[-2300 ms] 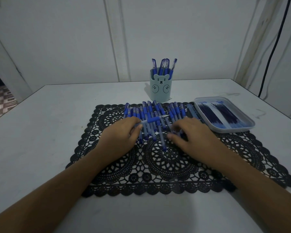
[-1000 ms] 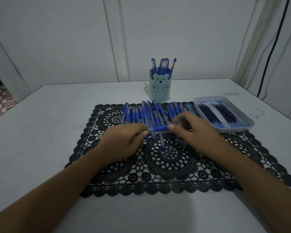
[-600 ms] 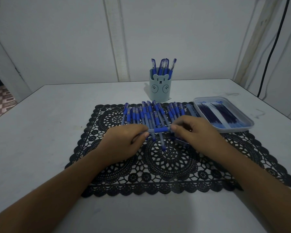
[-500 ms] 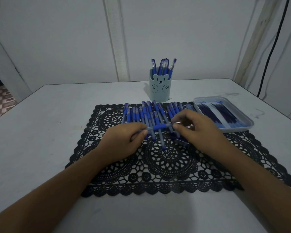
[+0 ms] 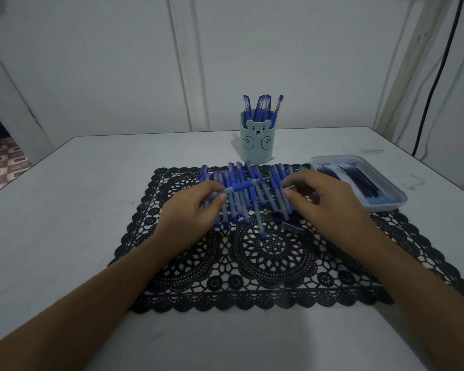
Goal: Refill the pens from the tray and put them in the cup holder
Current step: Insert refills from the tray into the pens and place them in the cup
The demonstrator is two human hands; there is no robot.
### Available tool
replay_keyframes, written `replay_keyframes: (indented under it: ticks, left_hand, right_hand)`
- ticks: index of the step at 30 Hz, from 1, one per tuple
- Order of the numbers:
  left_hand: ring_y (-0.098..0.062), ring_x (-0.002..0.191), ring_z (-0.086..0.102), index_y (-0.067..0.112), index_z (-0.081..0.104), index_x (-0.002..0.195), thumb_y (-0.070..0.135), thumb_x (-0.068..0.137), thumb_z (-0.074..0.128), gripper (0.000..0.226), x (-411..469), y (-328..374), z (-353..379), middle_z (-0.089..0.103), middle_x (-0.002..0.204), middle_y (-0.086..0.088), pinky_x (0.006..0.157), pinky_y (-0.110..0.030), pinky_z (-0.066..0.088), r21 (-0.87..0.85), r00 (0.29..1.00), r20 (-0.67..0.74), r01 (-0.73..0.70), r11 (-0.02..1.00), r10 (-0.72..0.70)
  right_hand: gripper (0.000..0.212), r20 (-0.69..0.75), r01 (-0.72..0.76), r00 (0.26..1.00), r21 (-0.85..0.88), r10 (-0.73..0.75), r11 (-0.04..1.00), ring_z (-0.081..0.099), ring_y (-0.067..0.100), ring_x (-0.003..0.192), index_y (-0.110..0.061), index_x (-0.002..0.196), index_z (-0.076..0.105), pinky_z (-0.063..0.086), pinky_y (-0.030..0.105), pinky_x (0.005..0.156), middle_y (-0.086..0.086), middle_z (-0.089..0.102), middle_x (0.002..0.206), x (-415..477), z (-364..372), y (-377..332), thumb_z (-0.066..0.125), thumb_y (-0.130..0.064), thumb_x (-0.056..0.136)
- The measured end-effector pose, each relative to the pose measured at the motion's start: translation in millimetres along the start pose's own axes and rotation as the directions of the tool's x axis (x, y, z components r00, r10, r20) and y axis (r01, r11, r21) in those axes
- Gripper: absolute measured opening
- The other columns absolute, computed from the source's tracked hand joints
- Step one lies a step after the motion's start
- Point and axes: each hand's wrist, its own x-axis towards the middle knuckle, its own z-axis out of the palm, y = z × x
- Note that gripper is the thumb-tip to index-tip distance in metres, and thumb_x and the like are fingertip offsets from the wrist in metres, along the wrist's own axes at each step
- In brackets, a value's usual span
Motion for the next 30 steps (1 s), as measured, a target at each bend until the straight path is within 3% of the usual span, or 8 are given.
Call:
replay_keyframes:
  ticks: [5, 9, 13, 17, 20, 23, 26, 30]
  left_hand:
    - [0.002, 0.073, 0.053, 0.013, 0.064, 0.094, 0.024, 0.086, 0.052, 0.019, 1.5, 1.0, 0.6, 0.057, 0.077, 0.015, 0.066, -0.007, 0.039, -0.065, 0.999, -0.004, -0.043, 0.997, 0.043]
    - [0.007, 0.076, 0.051, 0.01, 0.065, 0.095, 0.02, 0.086, 0.053, 0.018, 1.2, 1.8, 0.7, 0.053, 0.079, 0.019, 0.069, -0.004, 0.036, -0.058, 0.998, 0.01, -0.06, 0.997, 0.061]
    - [0.008, 0.075, 0.05, 0.009, 0.065, 0.095, 0.019, 0.086, 0.053, 0.019, 1.1, 2.9, 0.8, 0.052, 0.076, 0.019, 0.068, -0.003, 0.036, -0.047, 0.997, 0.019, -0.069, 0.997, 0.07]
    - [0.007, 0.071, 0.049, 0.01, 0.065, 0.095, 0.02, 0.085, 0.053, 0.018, 1.0, 3.3, 0.9, 0.052, 0.074, 0.019, 0.065, -0.005, 0.037, -0.039, 0.997, 0.026, -0.07, 0.997, 0.071]
    - [0.008, 0.07, 0.049, 0.011, 0.065, 0.094, 0.019, 0.085, 0.054, 0.017, 1.0, 3.3, 1.4, 0.051, 0.074, 0.019, 0.064, -0.004, 0.036, -0.04, 0.997, 0.029, -0.072, 0.997, 0.073]
    - [0.008, 0.072, 0.049, 0.011, 0.065, 0.095, 0.022, 0.085, 0.054, 0.018, 0.6, 3.1, 1.9, 0.051, 0.075, 0.02, 0.065, -0.003, 0.036, -0.028, 0.996, 0.032, -0.077, 0.997, 0.077]
    - [-0.001, 0.072, 0.048, 0.012, 0.065, 0.095, 0.032, 0.086, 0.048, 0.027, -1.1, 4.6, 2.5, 0.056, 0.076, 0.01, 0.068, -0.01, 0.039, 0.026, 0.985, 0.082, -0.152, 0.988, 0.149]
    - [-0.005, 0.071, 0.048, 0.013, 0.065, 0.095, 0.032, 0.087, 0.047, 0.028, -1.3, 4.8, 2.4, 0.059, 0.077, 0.006, 0.068, -0.016, 0.041, 0.045, 0.978, 0.113, -0.181, 0.982, 0.175]
  right_hand:
    - [0.017, 0.384, 0.151, 0.92, -0.166, -0.077, 0.974, 0.05, 0.001, 0.088, -0.024, 0.101, 0.066, 0.038, 0.008, 0.081, -0.012, 0.051, 0.097, -7.1, 6.3, -5.8, 0.057, -0.02, 0.087]
    - [0.023, 0.478, 0.232, 0.875, -0.264, -0.082, 0.936, 0.045, 0.007, 0.099, -0.025, 0.108, 0.063, 0.039, 0.028, 0.093, -0.011, 0.052, 0.101, -11.3, 12.7, -6.1, 0.053, -0.022, 0.088]
    - [0.023, 0.459, 0.225, 0.886, -0.307, -0.063, 0.925, 0.042, 0.008, 0.095, -0.027, 0.11, 0.054, 0.036, 0.025, 0.089, -0.015, 0.051, 0.098, -11.4, 11.7, -6.2, 0.055, -0.023, 0.087]
    - [0.021, 0.452, 0.126, 0.892, -0.231, -0.008, 0.965, 0.047, 0.004, 0.088, -0.026, 0.108, 0.054, 0.039, 0.015, 0.076, -0.019, 0.049, 0.09, -8.7, 7.3, -6.8, 0.058, -0.024, 0.087]
    - [0.008, 0.26, -0.03, 0.963, -0.131, 0.063, 0.991, 0.052, -0.002, 0.074, -0.024, 0.094, 0.057, 0.039, 0.006, 0.062, -0.017, 0.055, 0.082, -4.3, 4.4, -4.6, 0.053, -0.019, 0.09]
    - [0.013, 0.042, -0.187, 0.982, 0.038, 0.186, 0.982, 0.051, 0.0, 0.061, -0.021, 0.085, 0.058, 0.039, 0.004, 0.057, -0.009, 0.058, 0.071, -1.0, 2.4, -1.2, 0.049, -0.027, 0.092]
    - [0.011, 0.105, -0.207, 0.975, 0.09, 0.198, 0.974, 0.053, 0.002, 0.065, -0.029, 0.085, 0.061, 0.041, 0.005, 0.059, -0.008, 0.062, 0.075, -1.7, 7.4, -1.8, 0.053, -0.037, 0.088]
    - [0.01, 0.13, -0.22, 0.968, 0.026, 0.215, 0.975, 0.056, 0.007, 0.068, -0.03, 0.078, 0.06, 0.042, 0.01, 0.059, -0.009, 0.062, 0.074, 0.0, 8.2, 0.3, 0.057, -0.028, 0.088]
